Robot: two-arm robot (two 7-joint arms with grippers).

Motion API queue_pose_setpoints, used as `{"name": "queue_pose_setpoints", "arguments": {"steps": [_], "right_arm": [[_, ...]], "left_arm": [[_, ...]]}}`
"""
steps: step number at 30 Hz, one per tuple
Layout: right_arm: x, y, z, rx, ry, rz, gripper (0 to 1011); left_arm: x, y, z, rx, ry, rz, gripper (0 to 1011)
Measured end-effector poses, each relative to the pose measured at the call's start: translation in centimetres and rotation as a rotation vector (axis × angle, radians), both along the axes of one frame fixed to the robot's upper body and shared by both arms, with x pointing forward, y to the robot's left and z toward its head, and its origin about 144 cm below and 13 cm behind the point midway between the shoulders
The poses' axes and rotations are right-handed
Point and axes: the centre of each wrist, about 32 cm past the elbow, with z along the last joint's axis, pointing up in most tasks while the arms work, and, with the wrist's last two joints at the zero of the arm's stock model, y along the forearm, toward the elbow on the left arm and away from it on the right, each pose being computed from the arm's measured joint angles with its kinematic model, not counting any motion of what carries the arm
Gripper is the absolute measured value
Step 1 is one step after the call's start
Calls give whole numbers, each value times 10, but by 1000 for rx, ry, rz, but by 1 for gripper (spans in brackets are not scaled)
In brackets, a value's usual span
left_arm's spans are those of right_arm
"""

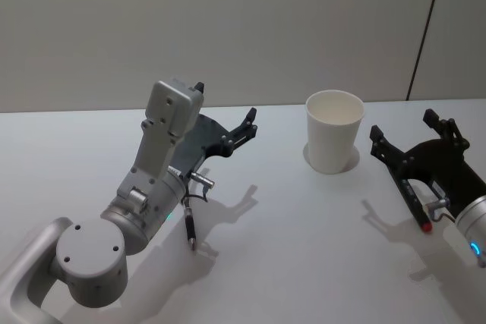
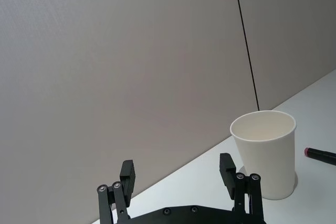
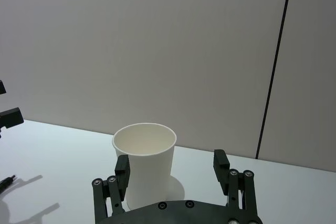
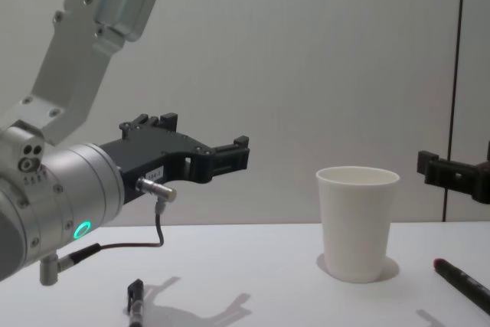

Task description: Place the pen into the pen holder.

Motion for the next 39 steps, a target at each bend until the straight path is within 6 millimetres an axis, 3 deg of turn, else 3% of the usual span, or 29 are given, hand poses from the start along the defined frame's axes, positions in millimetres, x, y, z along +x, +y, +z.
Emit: {"name": "queue_pose_setpoints", "arguments": {"steps": [39], "right_arm": [[-2, -6, -1, 1, 2, 5, 1001]], "left_arm": [[0, 0, 0, 0, 0, 0, 1001]]}}
